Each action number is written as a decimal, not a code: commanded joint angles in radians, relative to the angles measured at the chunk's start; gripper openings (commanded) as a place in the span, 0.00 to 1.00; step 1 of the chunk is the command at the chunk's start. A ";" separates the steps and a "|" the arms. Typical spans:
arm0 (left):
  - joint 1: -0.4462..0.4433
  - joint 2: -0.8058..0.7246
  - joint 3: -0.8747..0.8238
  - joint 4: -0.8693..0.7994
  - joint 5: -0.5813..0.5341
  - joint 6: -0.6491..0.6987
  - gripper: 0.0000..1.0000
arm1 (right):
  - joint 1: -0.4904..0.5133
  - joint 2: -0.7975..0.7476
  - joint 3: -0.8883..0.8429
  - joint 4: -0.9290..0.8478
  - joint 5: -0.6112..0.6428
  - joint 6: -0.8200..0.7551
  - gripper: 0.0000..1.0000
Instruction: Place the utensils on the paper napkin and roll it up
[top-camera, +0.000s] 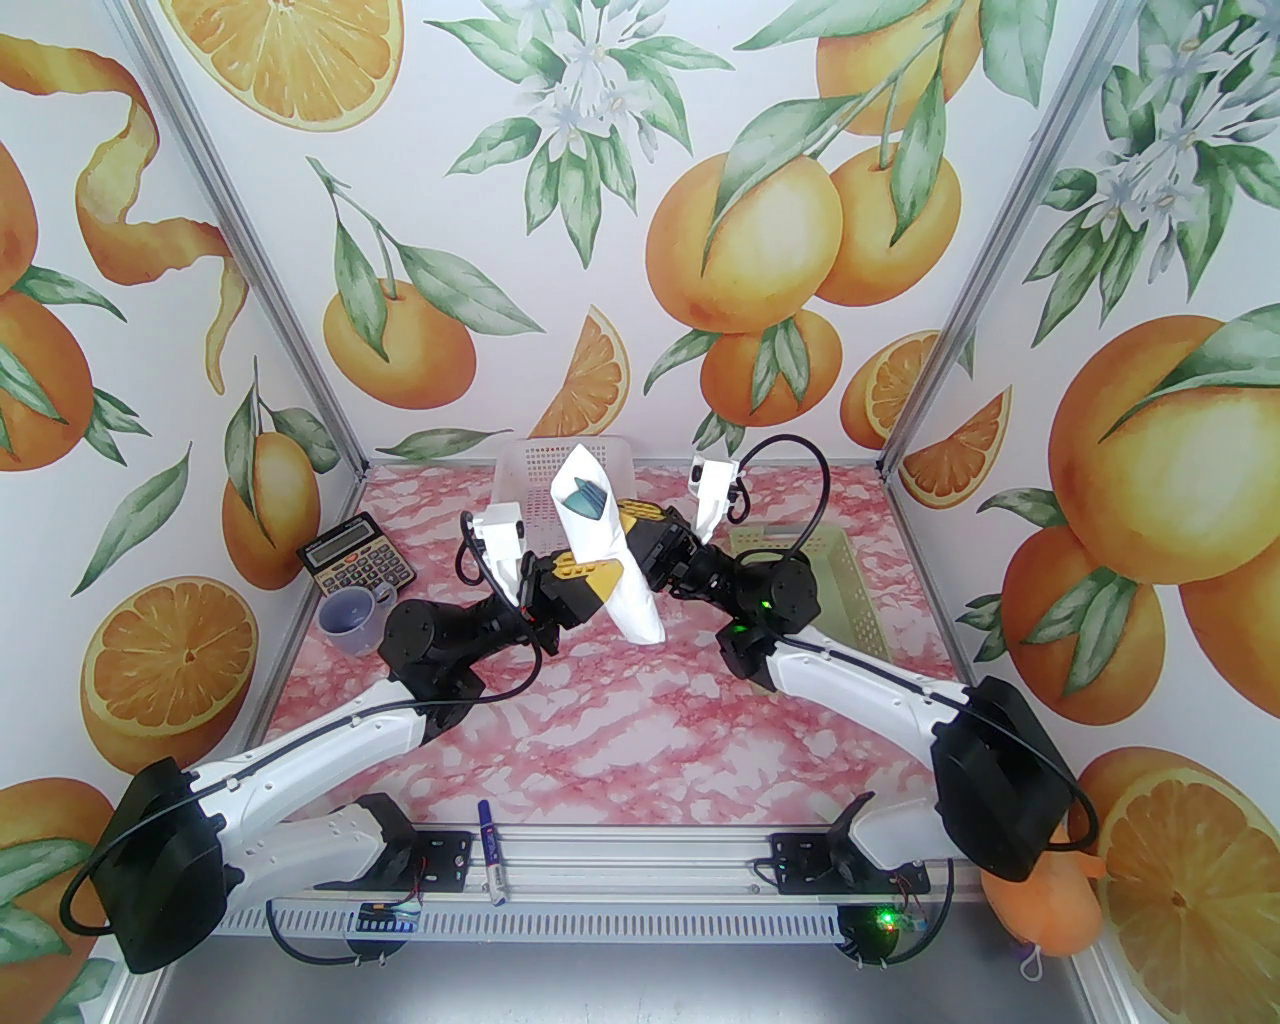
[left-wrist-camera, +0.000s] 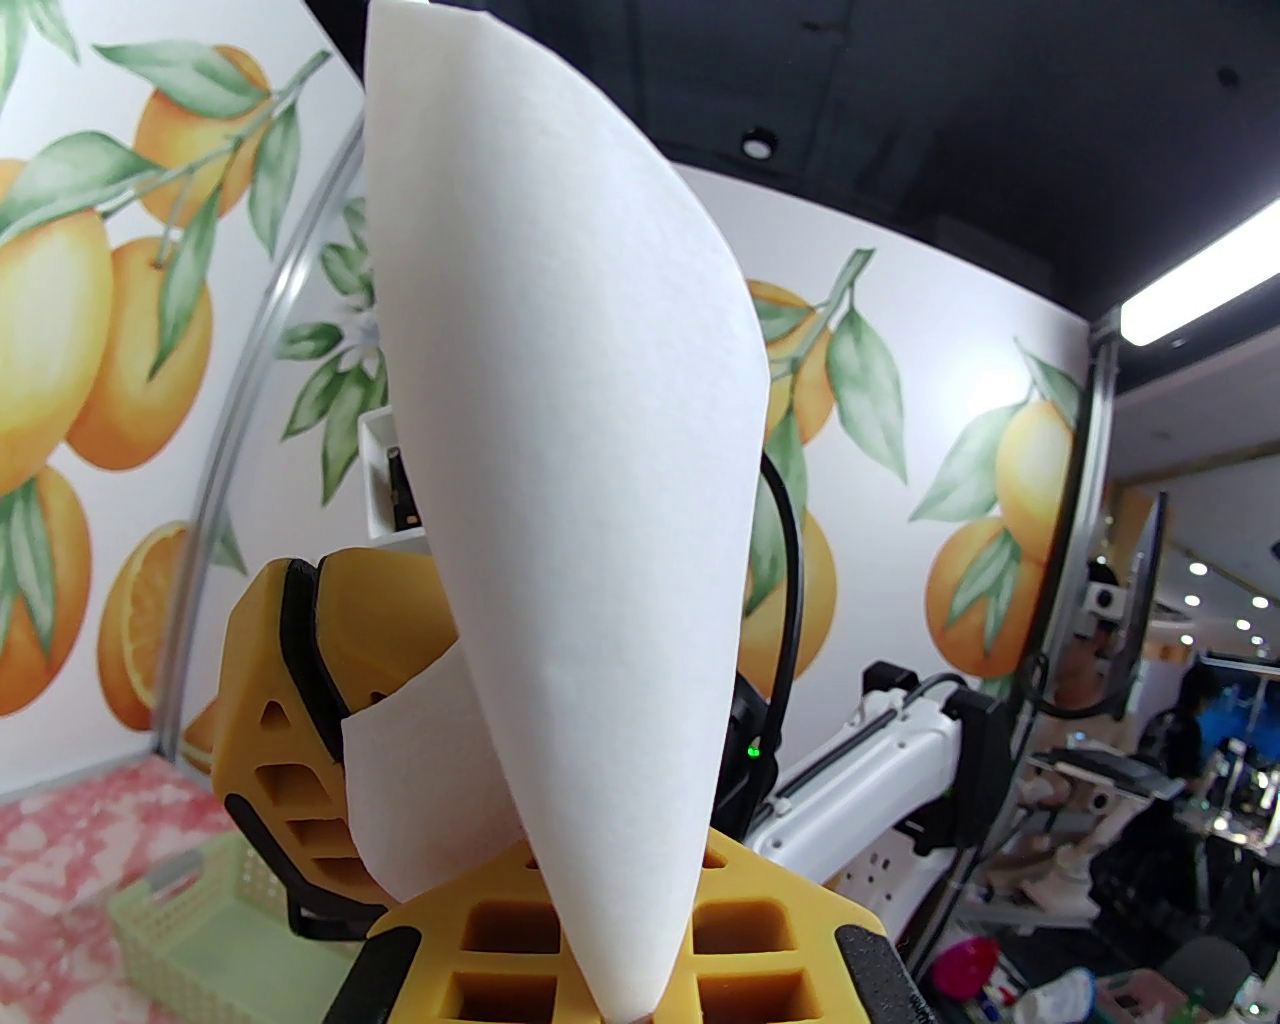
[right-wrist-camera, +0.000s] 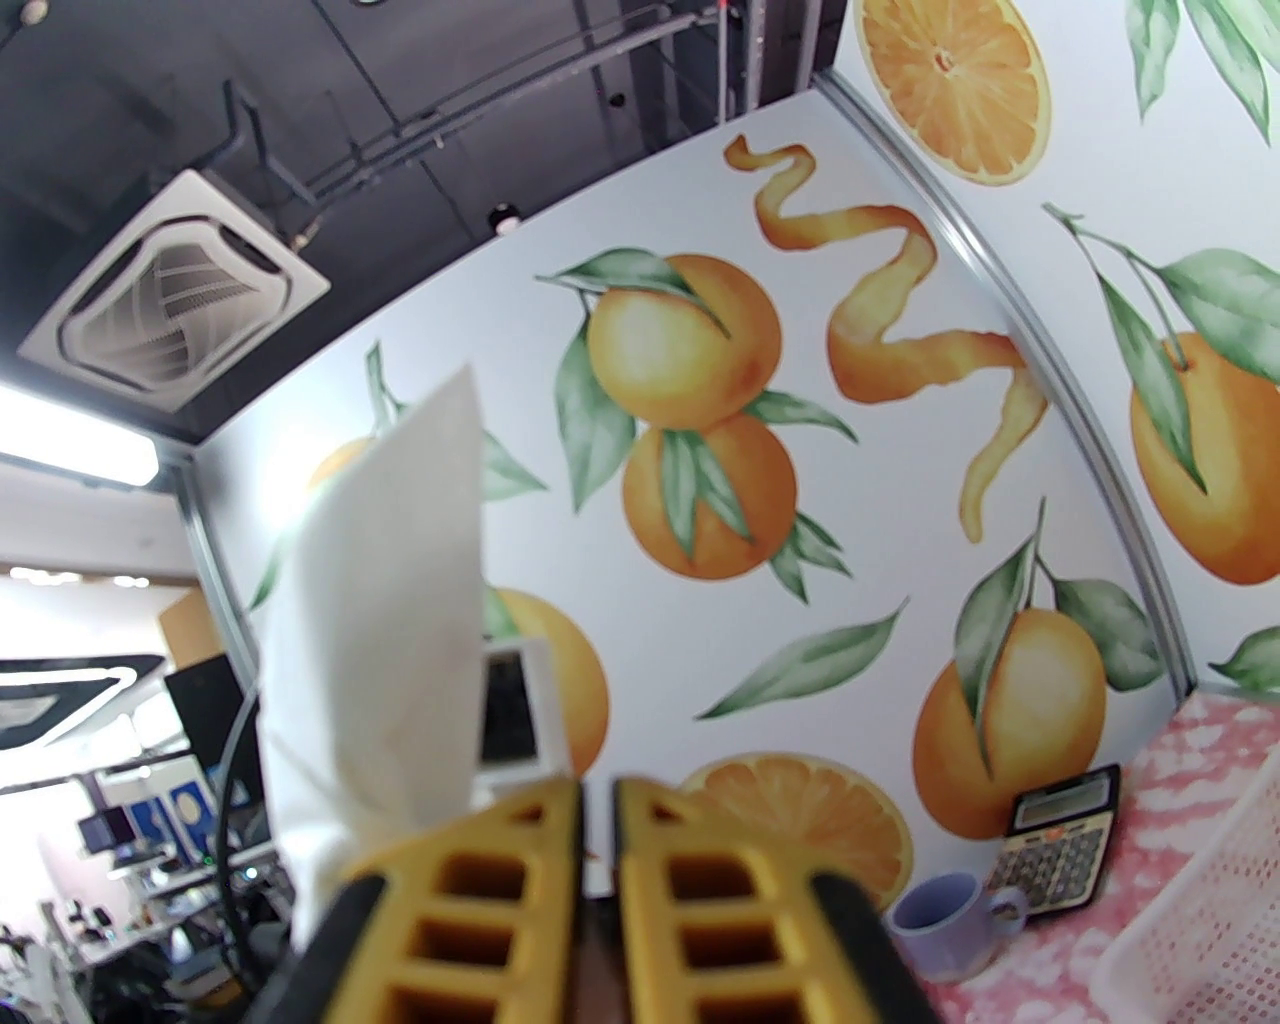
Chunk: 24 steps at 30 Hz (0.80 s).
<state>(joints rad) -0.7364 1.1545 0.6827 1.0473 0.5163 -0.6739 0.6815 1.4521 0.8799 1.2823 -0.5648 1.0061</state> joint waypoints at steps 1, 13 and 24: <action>-0.003 0.026 0.030 -0.048 -0.037 0.012 0.00 | 0.007 -0.008 -0.037 -0.034 -0.064 -0.026 0.18; -0.002 0.026 0.011 -0.042 -0.040 -0.007 0.00 | -0.065 -0.019 -0.108 -0.096 -0.024 -0.045 0.22; 0.002 -0.005 -0.024 -0.085 -0.107 0.015 0.00 | -0.179 -0.098 -0.236 -0.204 -0.008 -0.105 0.31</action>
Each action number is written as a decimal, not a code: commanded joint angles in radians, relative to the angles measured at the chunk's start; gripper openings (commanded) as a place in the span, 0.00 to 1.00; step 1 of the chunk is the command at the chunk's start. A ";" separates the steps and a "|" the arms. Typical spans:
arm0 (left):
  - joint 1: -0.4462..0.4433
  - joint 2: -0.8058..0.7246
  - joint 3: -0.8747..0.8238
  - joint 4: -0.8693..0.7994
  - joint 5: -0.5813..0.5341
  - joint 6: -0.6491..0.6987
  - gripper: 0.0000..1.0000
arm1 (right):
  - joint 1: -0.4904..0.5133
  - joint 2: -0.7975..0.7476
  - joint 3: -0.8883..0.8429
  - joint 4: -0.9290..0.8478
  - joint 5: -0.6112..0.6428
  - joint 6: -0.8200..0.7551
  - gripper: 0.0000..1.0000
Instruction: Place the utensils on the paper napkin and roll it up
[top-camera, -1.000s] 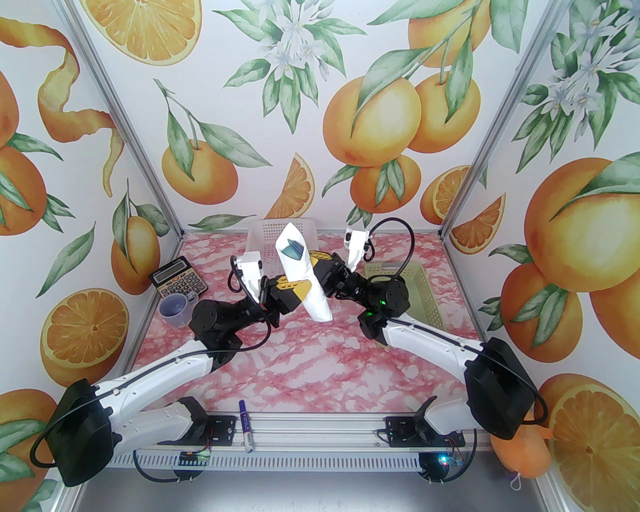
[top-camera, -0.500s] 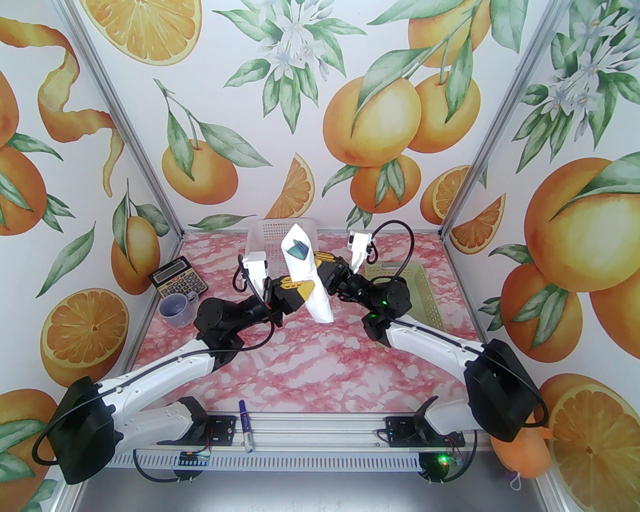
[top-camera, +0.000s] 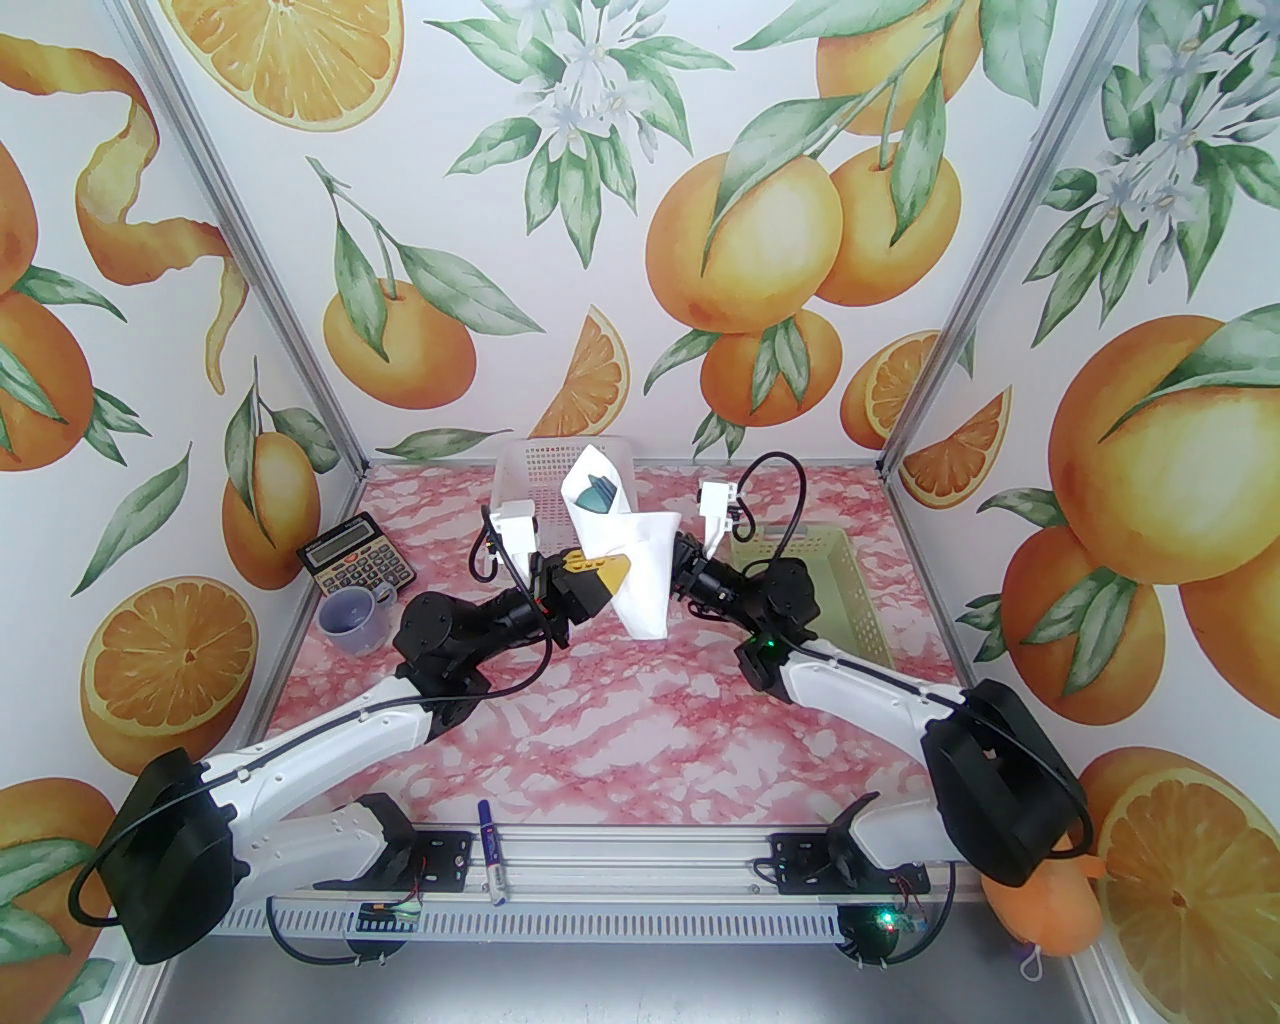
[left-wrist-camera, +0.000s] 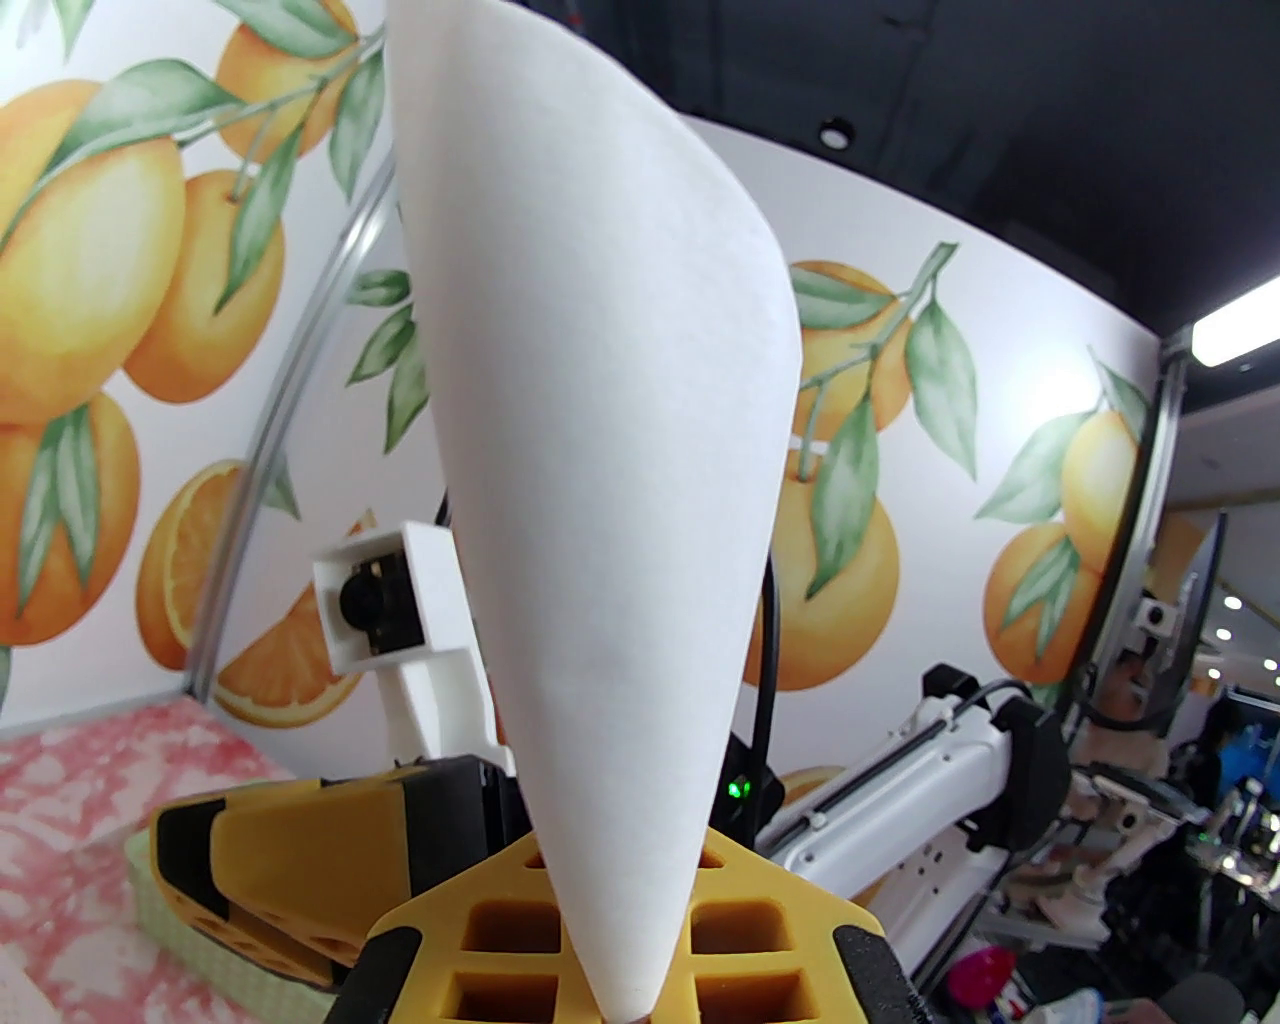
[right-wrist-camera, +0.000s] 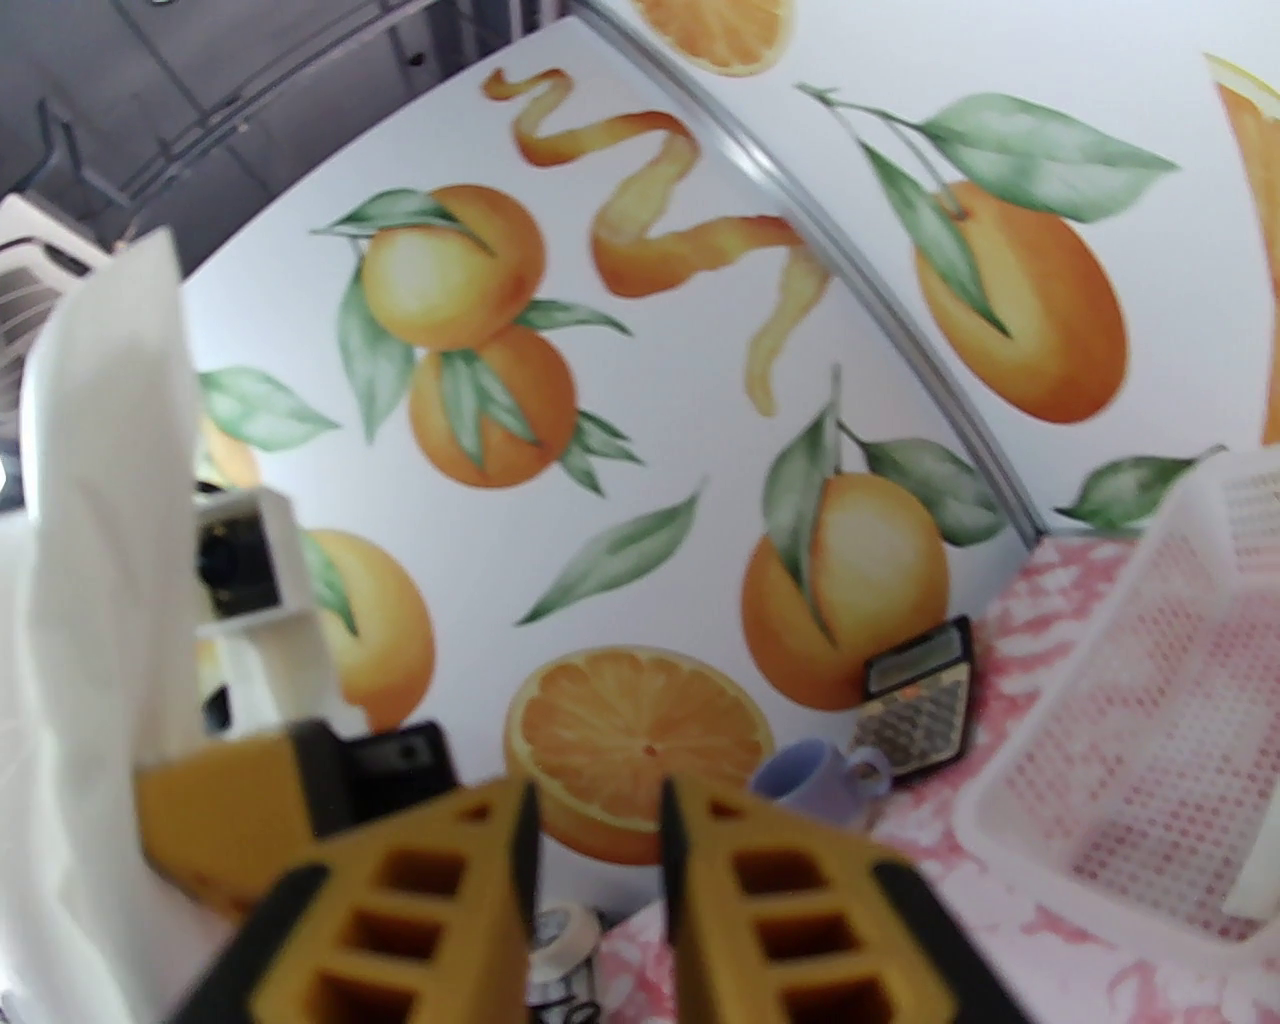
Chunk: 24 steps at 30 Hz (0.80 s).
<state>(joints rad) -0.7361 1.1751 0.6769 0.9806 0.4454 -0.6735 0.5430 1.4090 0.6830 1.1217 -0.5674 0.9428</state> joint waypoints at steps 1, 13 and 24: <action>0.003 -0.030 -0.023 -0.026 -0.045 0.017 0.00 | -0.059 -0.072 -0.053 -0.060 -0.013 -0.049 0.31; 0.034 -0.127 -0.077 -0.301 -0.185 0.070 0.00 | -0.222 -0.413 -0.148 -0.370 -0.194 -0.122 0.46; 0.038 -0.095 -0.068 -0.293 -0.173 0.043 0.00 | 0.004 -0.373 -0.026 -0.455 -0.177 -0.146 0.51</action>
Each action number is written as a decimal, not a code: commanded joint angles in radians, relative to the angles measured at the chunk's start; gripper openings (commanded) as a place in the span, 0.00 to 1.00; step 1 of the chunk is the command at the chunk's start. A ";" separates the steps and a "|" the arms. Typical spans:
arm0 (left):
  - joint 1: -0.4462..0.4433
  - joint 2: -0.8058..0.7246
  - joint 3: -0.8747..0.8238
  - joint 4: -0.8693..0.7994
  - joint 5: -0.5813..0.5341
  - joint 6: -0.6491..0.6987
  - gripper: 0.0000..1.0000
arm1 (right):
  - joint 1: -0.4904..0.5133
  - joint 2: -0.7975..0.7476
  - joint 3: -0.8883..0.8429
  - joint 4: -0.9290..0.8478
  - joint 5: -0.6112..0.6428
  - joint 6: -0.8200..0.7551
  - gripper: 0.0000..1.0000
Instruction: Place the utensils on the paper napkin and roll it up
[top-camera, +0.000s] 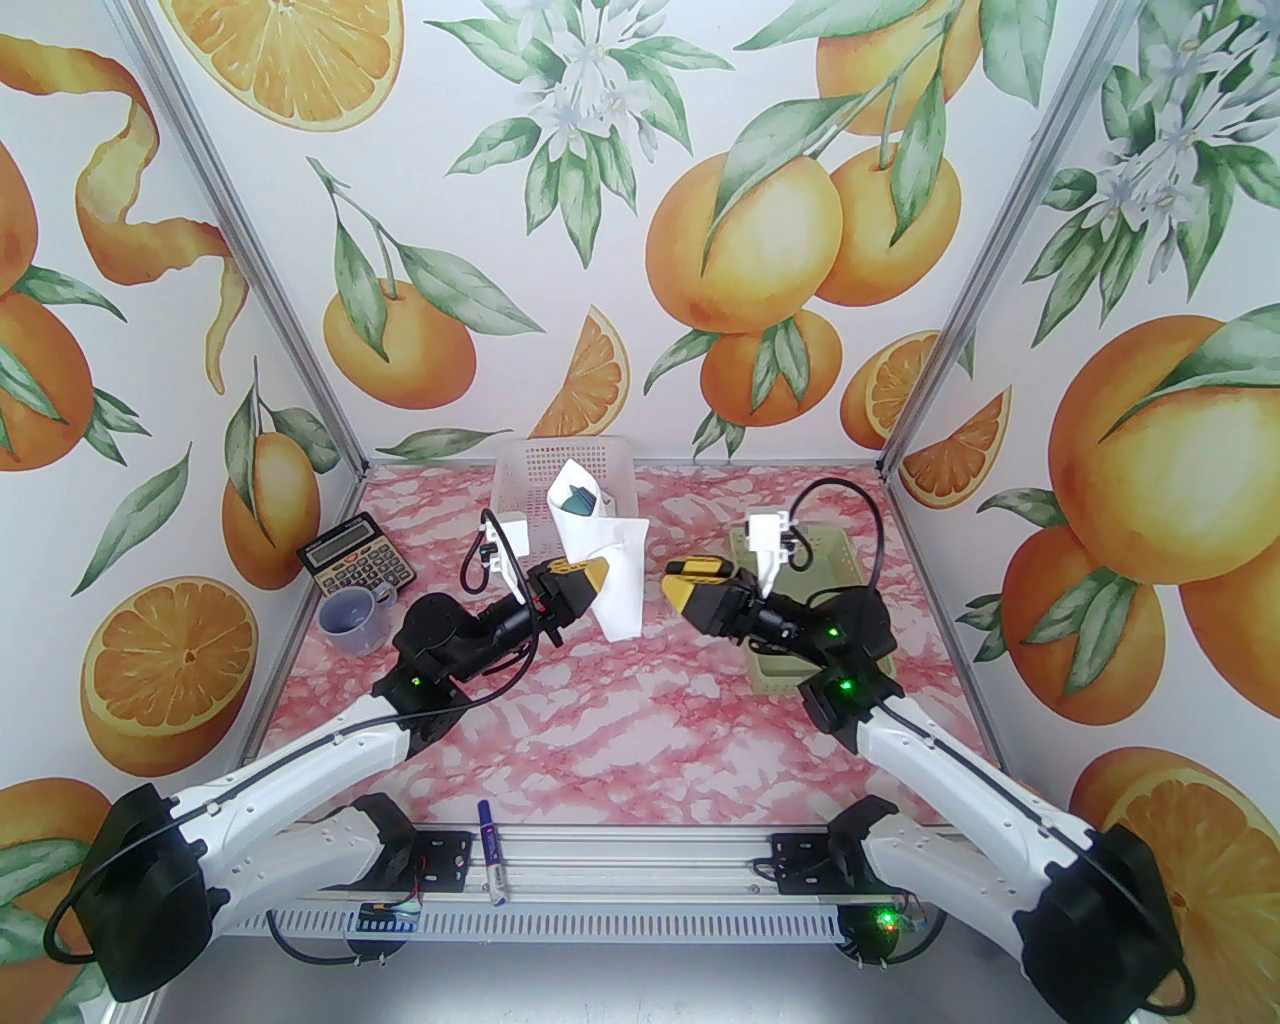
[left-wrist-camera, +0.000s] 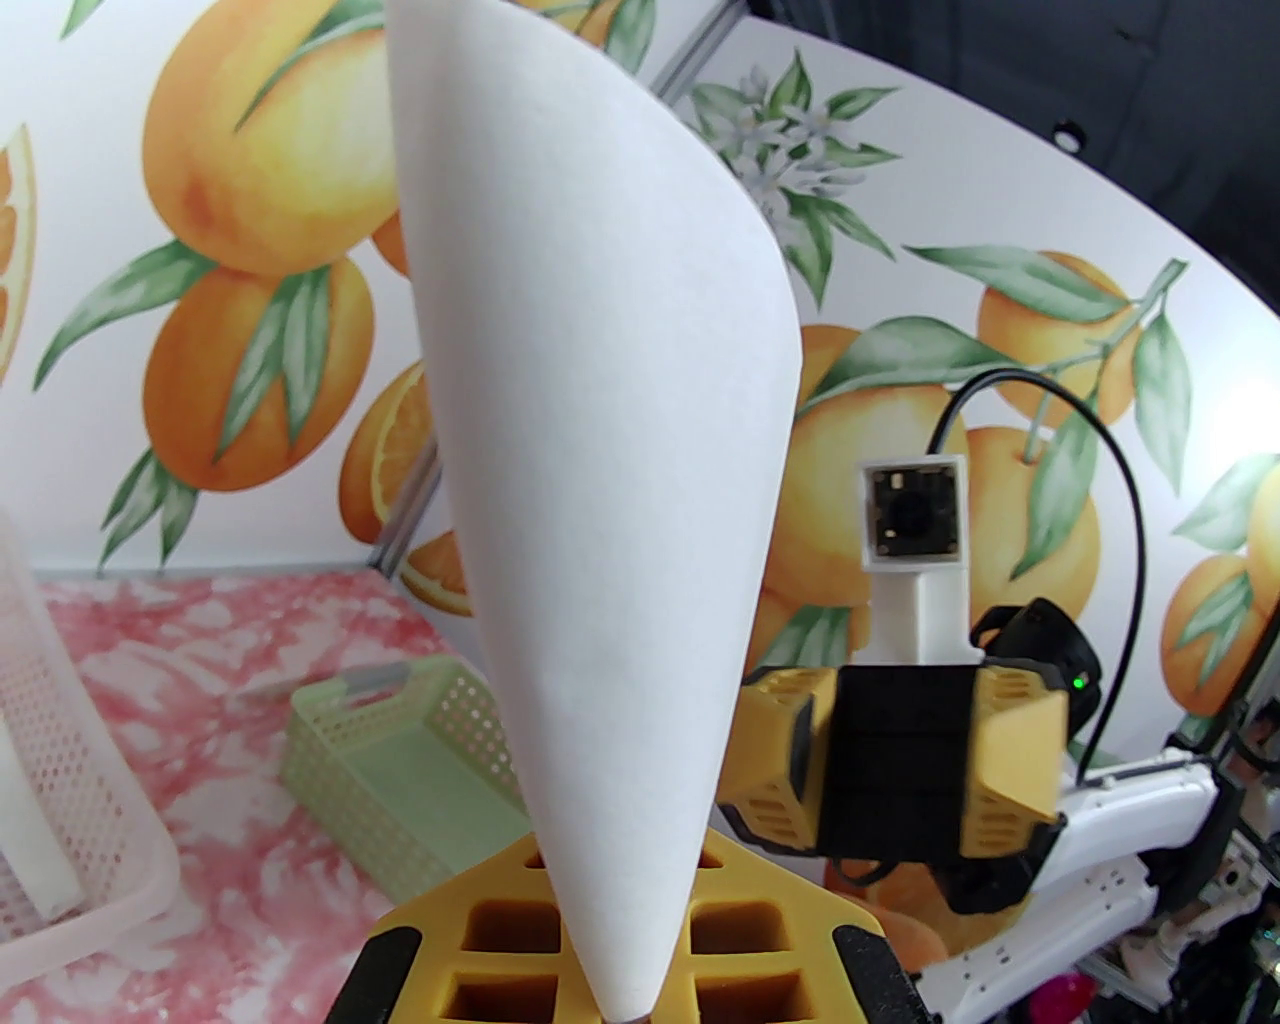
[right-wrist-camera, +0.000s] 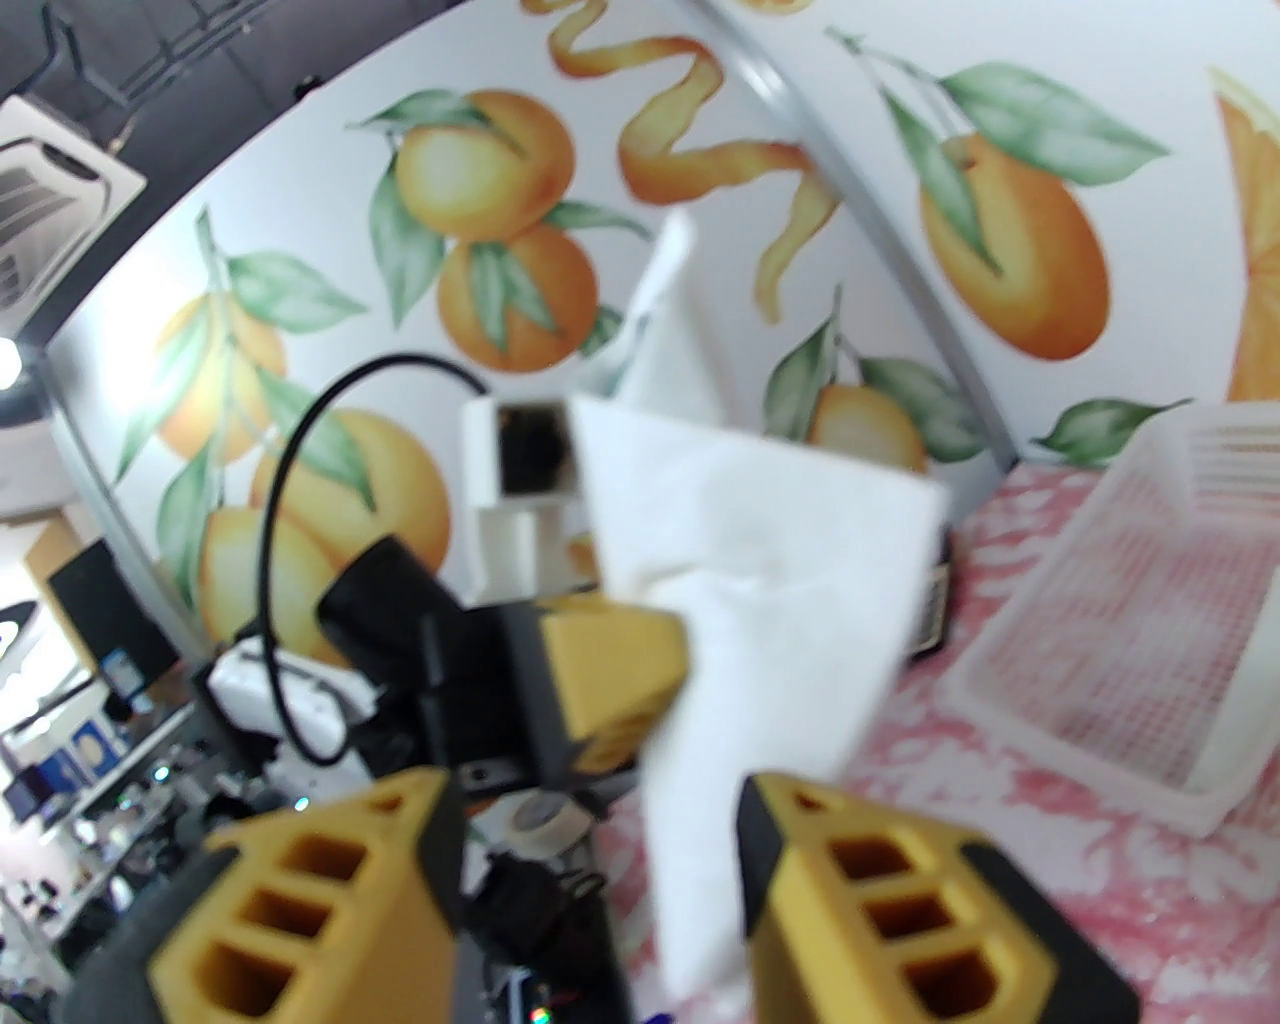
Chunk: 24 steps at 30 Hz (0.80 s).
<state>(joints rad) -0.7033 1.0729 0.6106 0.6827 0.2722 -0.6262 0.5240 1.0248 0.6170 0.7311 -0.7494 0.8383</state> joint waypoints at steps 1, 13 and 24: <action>0.004 0.007 -0.002 0.004 0.001 -0.006 0.00 | 0.033 0.019 0.045 -0.075 0.008 -0.048 0.50; 0.004 0.036 0.012 0.027 0.032 -0.022 0.00 | 0.073 0.075 0.078 -0.146 0.075 -0.128 0.50; 0.004 0.052 0.027 0.037 0.065 -0.030 0.00 | 0.071 0.087 0.089 -0.210 0.125 -0.192 0.52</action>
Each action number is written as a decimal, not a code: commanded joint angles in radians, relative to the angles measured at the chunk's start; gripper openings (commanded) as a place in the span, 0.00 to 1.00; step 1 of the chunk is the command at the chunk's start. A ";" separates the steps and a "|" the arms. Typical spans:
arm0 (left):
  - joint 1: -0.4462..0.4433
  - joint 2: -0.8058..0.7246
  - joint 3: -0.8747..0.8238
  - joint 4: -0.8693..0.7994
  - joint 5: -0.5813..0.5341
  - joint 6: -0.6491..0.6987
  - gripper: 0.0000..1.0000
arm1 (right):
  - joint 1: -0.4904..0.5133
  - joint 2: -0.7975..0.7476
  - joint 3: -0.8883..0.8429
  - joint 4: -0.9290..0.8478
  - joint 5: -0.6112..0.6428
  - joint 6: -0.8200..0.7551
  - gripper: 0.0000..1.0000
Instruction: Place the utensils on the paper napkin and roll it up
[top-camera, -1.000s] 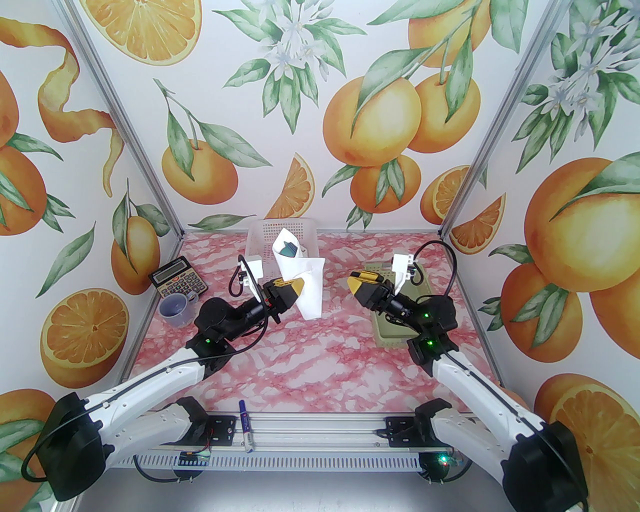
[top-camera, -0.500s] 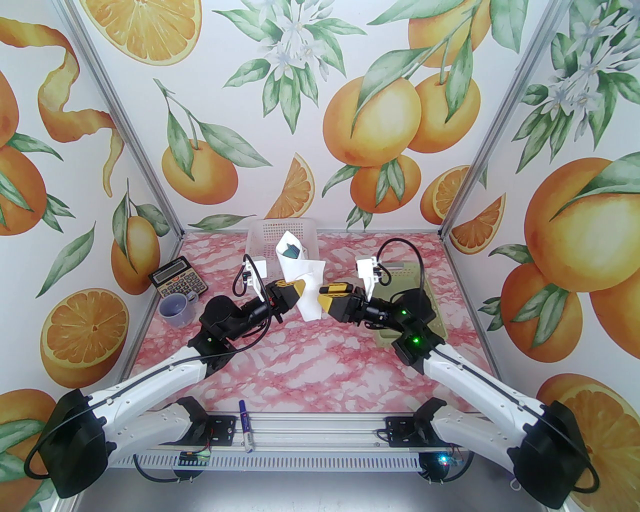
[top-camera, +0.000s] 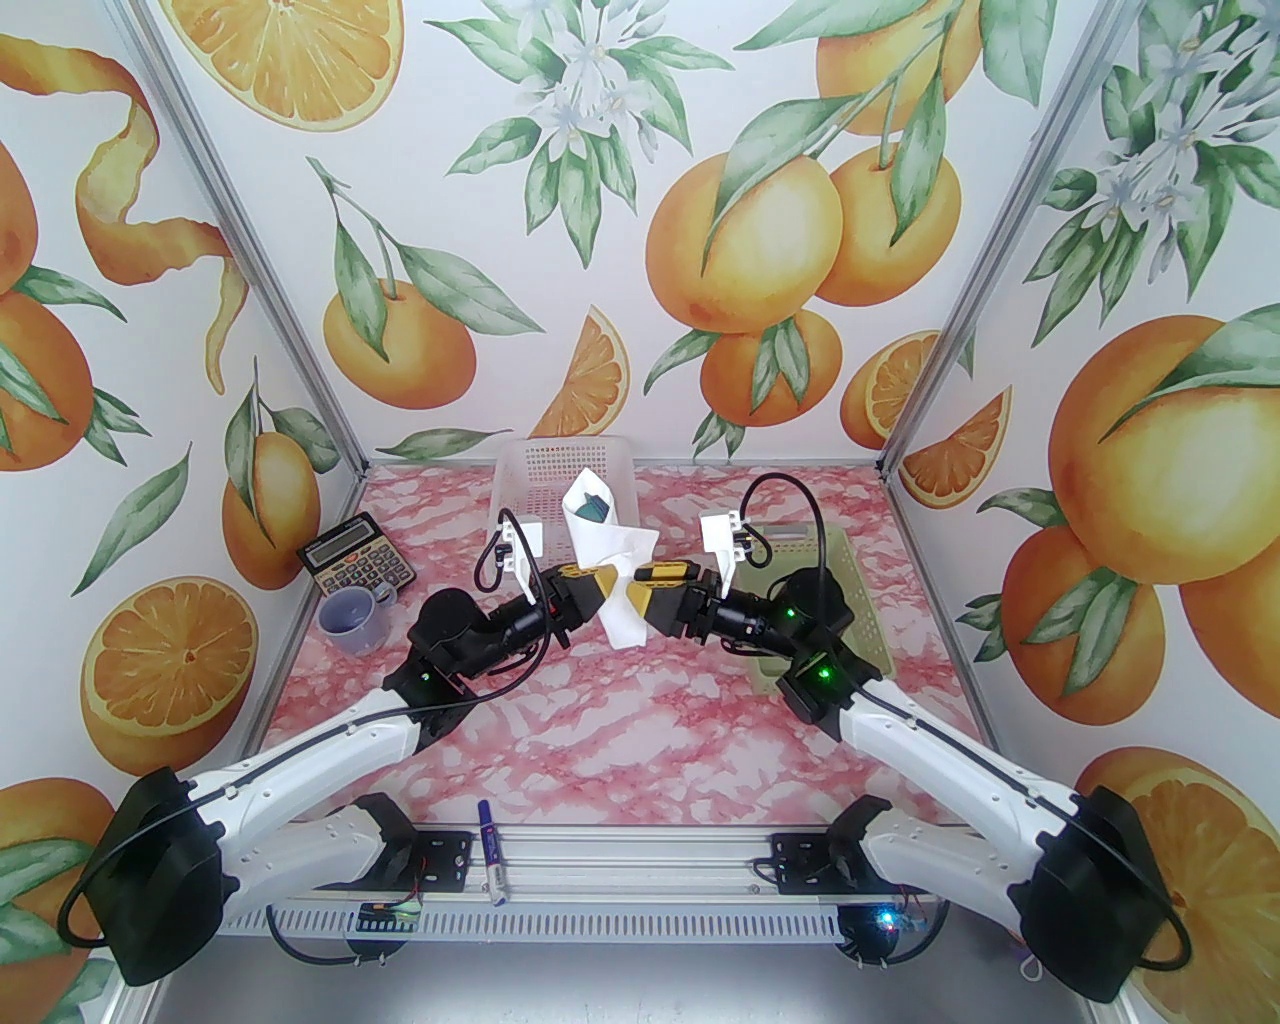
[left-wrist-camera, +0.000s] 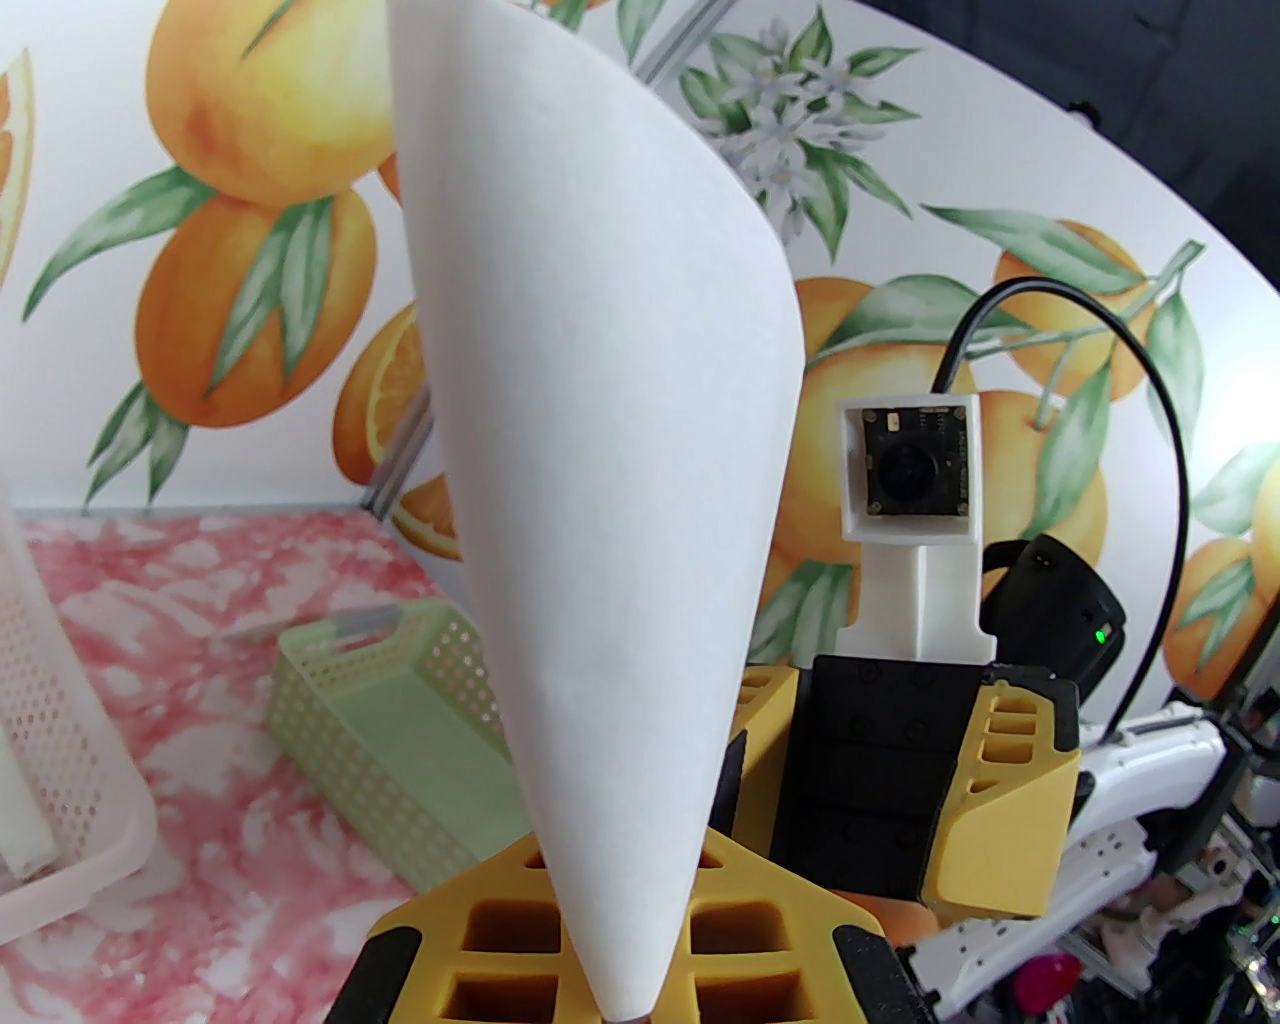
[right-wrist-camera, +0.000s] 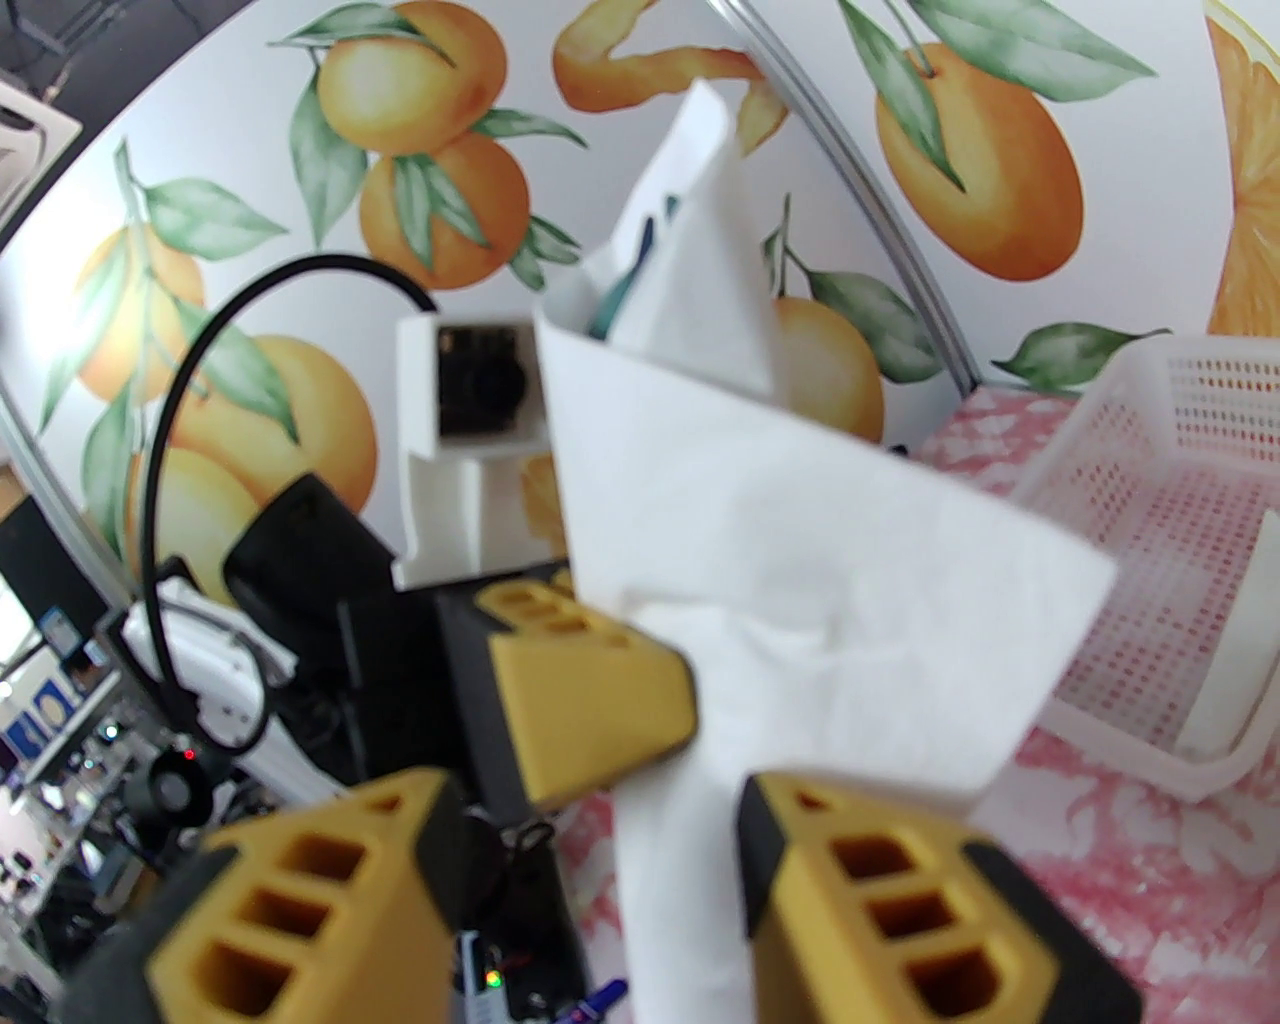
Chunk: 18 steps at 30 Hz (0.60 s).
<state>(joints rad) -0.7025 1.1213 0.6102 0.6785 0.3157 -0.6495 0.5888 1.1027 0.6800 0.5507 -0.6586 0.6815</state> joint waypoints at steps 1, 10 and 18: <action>0.004 0.004 0.027 0.041 0.023 -0.008 0.00 | 0.008 0.008 0.025 -0.029 0.040 -0.037 0.53; 0.003 0.018 0.024 0.058 0.041 -0.022 0.00 | 0.006 0.039 0.071 0.045 0.037 -0.026 0.53; 0.001 0.021 0.028 0.063 0.051 -0.028 0.00 | 0.002 0.101 0.122 0.087 0.035 -0.027 0.51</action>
<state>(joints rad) -0.7025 1.1397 0.6106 0.6971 0.3447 -0.6739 0.5888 1.1843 0.7700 0.5850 -0.6346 0.6659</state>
